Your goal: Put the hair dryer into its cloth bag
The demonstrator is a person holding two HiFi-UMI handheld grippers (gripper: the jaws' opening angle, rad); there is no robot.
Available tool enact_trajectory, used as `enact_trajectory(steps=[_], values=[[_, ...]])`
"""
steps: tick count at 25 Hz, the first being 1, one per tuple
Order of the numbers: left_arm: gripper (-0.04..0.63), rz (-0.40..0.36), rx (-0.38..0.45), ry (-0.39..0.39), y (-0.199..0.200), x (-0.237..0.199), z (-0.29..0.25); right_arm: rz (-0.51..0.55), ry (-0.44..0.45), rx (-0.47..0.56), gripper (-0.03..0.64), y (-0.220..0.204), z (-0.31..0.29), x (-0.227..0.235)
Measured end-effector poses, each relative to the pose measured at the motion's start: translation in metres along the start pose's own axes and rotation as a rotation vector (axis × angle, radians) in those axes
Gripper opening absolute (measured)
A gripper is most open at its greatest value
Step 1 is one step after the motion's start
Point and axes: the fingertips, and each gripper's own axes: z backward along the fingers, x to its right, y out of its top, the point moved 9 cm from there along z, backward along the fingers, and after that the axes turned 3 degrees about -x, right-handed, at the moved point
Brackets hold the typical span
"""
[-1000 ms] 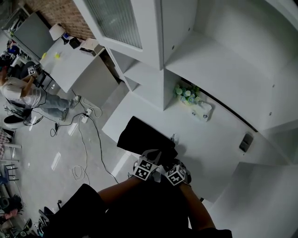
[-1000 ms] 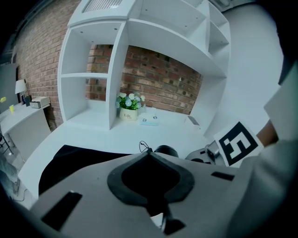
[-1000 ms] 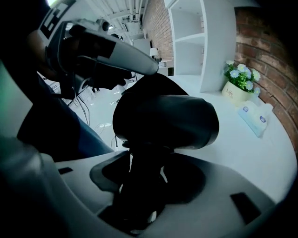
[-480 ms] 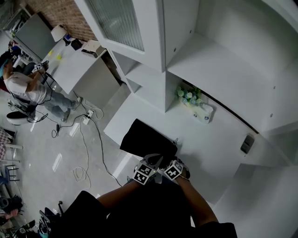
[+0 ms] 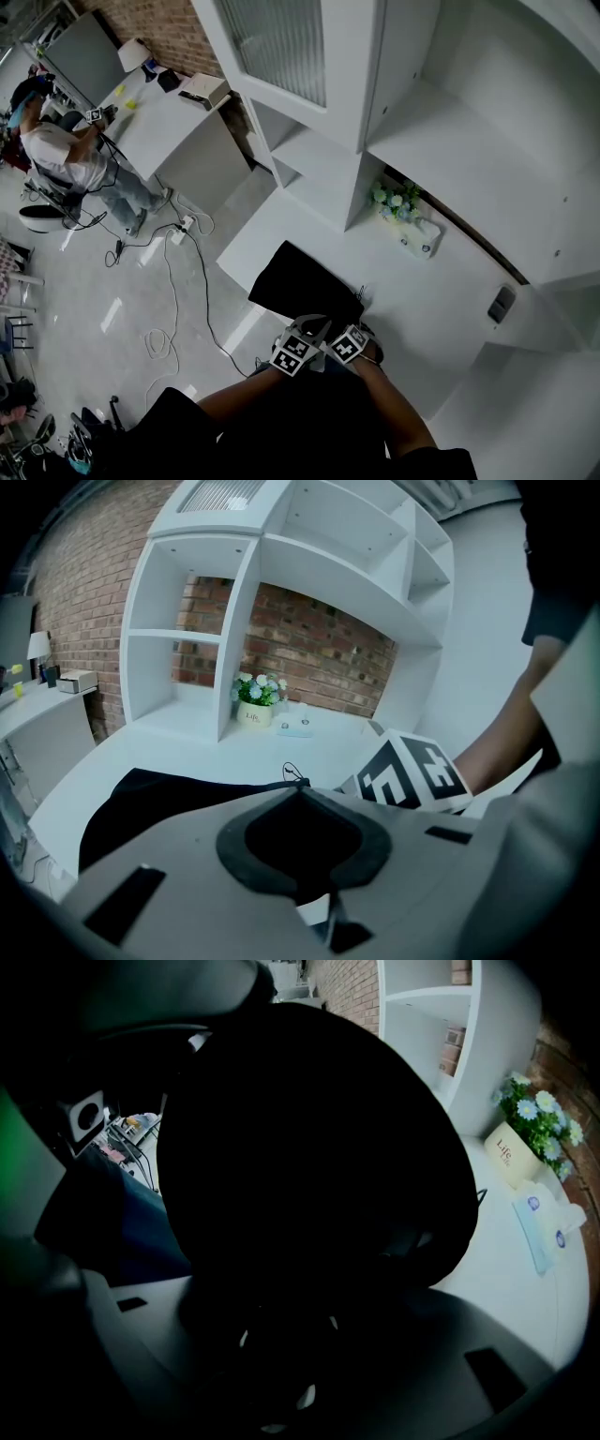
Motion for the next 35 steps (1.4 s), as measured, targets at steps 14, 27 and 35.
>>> enact_trajectory(steps=[14,27,35], values=[[0.026,0.032,0.032,-0.041,-0.012,-0.014,0.005,-0.069,-0.053,0.022,0.296,0.000,0.025,-0.011],[0.026,-0.113,0.027,-0.188,-0.016,-0.003,0.004,-0.473,-0.226,0.179,0.308,-0.078,0.080,-0.055],[0.026,-0.087,0.011,-0.123,0.000,-0.005,-0.007,-0.335,-0.178,0.184,0.307,-0.087,0.070,-0.046]])
